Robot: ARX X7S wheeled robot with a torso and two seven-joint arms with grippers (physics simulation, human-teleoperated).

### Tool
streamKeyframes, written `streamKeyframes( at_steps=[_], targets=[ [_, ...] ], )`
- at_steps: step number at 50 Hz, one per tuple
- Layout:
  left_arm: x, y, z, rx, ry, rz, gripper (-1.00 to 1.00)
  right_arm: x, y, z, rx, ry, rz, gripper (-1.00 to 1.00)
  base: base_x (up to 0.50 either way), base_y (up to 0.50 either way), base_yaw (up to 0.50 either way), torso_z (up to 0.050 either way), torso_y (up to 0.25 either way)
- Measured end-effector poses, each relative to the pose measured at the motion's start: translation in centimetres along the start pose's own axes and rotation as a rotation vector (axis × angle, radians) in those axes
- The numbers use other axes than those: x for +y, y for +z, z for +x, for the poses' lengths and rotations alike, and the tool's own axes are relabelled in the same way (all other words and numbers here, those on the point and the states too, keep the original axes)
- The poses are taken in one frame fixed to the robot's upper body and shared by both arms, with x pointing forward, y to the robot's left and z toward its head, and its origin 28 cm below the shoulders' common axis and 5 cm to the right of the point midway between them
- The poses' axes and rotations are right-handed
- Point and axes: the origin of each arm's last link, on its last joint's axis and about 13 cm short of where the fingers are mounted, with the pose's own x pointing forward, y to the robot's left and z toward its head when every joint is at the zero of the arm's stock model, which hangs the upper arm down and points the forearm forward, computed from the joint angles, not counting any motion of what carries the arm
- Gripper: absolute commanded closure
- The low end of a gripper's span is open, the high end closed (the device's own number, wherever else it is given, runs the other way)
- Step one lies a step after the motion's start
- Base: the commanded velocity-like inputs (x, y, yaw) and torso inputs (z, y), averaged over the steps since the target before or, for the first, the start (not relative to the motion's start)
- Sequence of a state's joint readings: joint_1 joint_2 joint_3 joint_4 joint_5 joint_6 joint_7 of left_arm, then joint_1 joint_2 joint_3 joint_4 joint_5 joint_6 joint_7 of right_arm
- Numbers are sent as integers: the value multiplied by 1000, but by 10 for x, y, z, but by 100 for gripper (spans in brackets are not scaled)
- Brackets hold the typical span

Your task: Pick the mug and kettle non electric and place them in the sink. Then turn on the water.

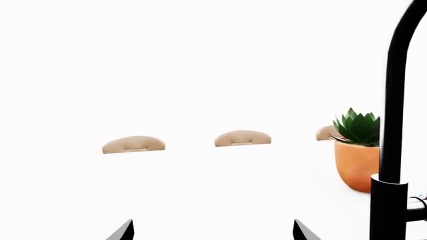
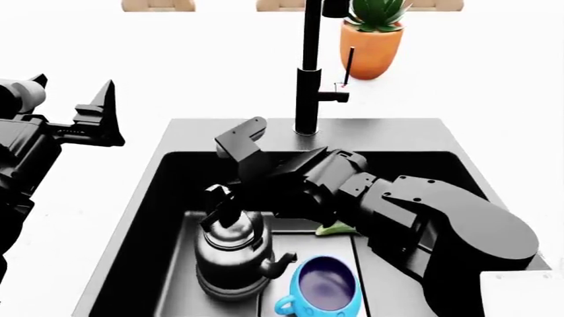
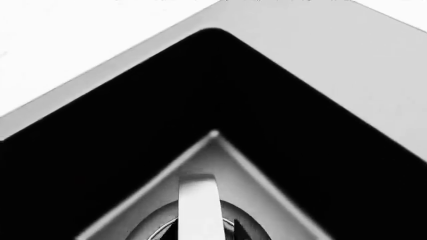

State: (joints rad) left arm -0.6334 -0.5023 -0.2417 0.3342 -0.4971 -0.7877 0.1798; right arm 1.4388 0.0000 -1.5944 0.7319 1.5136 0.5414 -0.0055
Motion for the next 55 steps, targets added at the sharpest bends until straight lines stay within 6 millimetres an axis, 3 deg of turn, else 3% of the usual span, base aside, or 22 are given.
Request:
streamKeyframes(
  at_steps=[13,26,41,55],
  targets=[
    [-1,1,0,2,-5,3,-100,-2,7,-4,-16,4,12,-100,0,0,0,0,0],
    [-2,1,0,6,-8,4,-100,-5,28,-15,-88,-7,39,-100,0,0,0,0,0],
    [-6,-1,0,24,-13,4,-100,-20,40,-41,-175,-67,94,-100,0,0,0,0,0],
    [-11,6,2,27,-4,5,-100,-37,32,-77,-233,-158,145,-100,0,0,0,0,0]
  ],
)
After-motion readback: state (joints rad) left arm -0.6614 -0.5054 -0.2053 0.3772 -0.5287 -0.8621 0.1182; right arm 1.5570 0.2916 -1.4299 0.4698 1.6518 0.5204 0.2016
